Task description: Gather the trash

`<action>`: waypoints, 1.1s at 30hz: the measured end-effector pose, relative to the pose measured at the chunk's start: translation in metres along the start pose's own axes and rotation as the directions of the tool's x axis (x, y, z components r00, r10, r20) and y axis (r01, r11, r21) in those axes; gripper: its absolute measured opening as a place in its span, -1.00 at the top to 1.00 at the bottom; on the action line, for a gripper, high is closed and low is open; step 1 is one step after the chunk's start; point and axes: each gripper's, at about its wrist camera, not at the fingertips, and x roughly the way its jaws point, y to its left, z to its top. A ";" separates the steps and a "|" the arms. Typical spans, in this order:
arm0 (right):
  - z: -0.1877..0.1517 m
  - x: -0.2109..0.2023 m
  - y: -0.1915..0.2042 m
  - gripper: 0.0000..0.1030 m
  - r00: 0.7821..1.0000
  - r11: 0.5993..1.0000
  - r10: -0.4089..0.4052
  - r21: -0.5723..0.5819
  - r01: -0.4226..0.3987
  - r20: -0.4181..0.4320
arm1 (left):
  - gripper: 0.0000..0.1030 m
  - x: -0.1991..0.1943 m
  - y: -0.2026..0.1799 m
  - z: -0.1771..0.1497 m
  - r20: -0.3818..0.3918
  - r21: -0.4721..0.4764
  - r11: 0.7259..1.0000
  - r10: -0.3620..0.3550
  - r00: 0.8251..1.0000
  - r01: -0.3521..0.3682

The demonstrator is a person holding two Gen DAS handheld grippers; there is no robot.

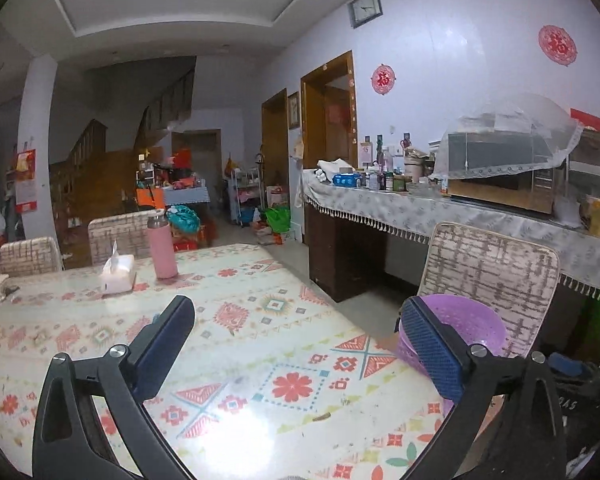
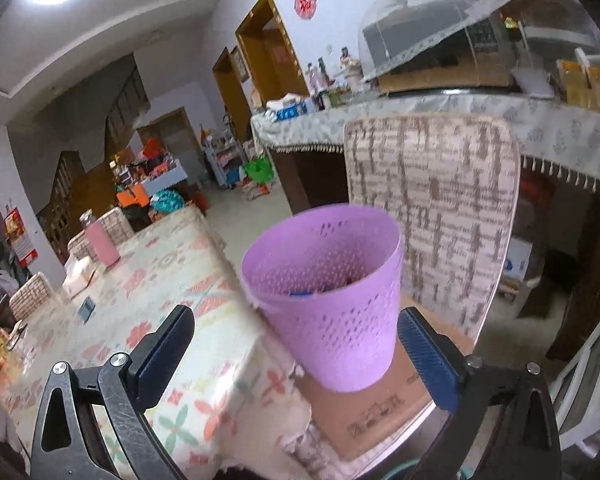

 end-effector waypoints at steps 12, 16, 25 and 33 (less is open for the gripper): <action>-0.023 0.001 0.033 -1.00 0.999 0.992 -0.024 -0.128 0.019 -0.036 | -1.00 0.006 -0.019 -0.030 -0.072 0.035 0.999 -0.029 0.997 0.031; -0.027 0.009 0.031 -1.00 0.997 0.992 -0.035 -0.126 0.026 -0.070 | -1.00 0.021 -0.018 -0.041 -0.149 0.011 0.998 -0.059 0.987 0.062; -0.032 0.018 0.024 -1.00 0.988 0.985 -0.111 -0.147 0.095 -0.104 | -0.99 0.049 -0.028 -0.062 -0.285 -0.020 0.991 -0.131 0.950 0.130; -0.036 0.016 0.013 -1.00 0.977 0.975 -0.174 -0.160 0.153 -0.122 | -0.99 0.059 -0.033 -0.071 -0.331 -0.022 0.989 -0.146 0.932 0.147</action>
